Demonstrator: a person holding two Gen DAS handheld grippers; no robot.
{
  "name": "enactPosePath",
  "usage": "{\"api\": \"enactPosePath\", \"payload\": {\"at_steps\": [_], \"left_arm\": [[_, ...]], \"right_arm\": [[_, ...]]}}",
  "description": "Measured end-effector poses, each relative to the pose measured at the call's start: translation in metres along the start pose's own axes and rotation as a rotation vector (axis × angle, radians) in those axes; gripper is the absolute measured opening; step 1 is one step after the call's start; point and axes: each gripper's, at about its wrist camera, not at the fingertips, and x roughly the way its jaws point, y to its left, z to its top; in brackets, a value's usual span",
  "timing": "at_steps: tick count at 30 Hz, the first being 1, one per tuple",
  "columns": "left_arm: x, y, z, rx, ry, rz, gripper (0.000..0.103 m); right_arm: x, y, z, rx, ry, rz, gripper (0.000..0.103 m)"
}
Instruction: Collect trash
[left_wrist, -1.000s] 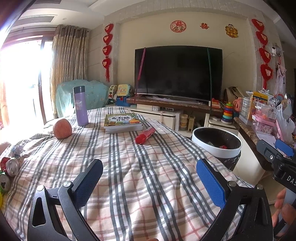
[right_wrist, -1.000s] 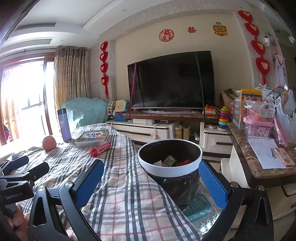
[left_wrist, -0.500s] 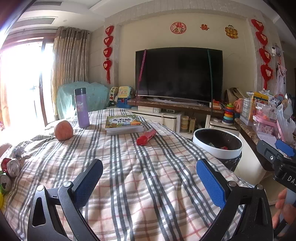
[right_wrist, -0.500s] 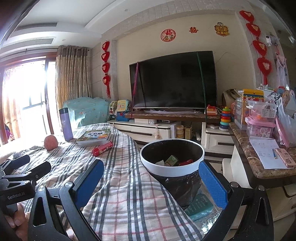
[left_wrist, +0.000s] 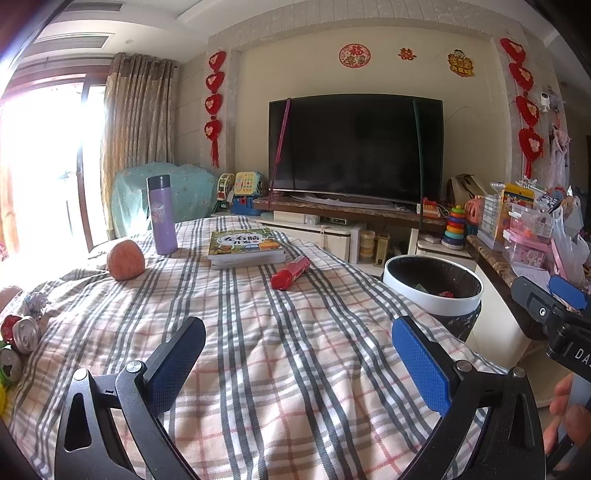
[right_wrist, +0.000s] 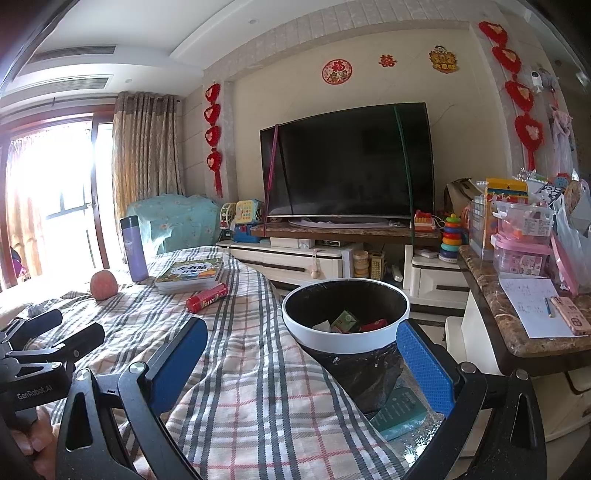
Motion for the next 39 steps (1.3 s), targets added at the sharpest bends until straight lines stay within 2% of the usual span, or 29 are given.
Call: {"api": "enactPosePath", "payload": {"at_steps": [39], "left_arm": [[-0.001, 0.001, -0.001, 0.013, 0.0, -0.007, 0.102]], "right_arm": [[-0.002, 0.009, 0.002, 0.004, 0.0, 0.012, 0.103]]}}
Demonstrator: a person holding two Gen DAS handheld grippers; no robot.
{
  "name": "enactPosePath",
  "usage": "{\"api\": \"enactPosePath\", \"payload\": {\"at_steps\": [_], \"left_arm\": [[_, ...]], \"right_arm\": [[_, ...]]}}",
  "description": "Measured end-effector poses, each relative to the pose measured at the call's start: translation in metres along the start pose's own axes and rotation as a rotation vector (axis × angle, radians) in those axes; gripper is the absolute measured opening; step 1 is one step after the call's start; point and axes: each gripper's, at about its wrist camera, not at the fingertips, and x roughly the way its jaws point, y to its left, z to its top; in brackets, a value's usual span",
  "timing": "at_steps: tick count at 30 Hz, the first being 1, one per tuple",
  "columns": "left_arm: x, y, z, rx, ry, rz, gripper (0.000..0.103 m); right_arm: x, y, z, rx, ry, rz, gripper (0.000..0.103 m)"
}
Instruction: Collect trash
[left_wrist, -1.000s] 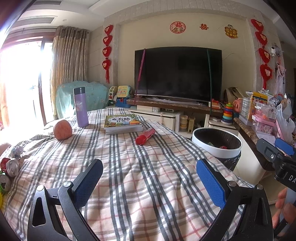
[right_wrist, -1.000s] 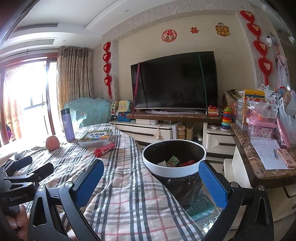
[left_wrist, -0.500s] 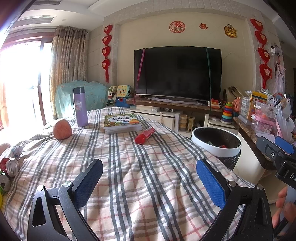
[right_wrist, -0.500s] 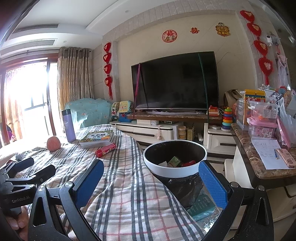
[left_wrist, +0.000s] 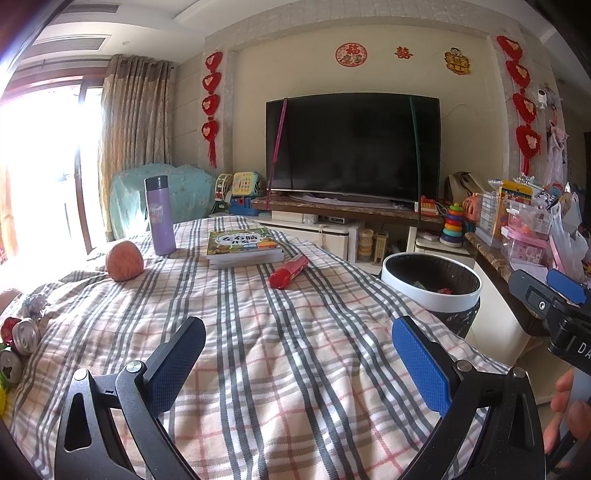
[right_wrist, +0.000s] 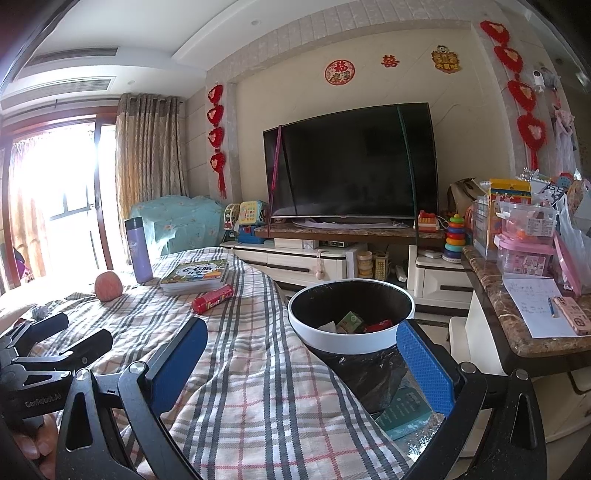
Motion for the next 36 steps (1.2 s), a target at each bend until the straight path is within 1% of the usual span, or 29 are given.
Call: {"api": "enactPosePath", "payload": {"at_steps": [23, 29, 36], "left_arm": [[-0.002, 0.0, 0.001, -0.008, -0.006, -0.007, 0.102], [-0.002, 0.003, 0.002, -0.012, -0.005, -0.013, 0.102], [0.001, 0.007, 0.004, -0.03, 0.008, -0.013, 0.102]], "right_arm": [[0.0, 0.002, 0.0, 0.004, 0.002, 0.003, 0.103], [0.002, 0.008, 0.0, 0.009, 0.009, 0.015, 0.103], [0.011, 0.006, -0.001, 0.013, 0.032, 0.027, 0.103]]}}
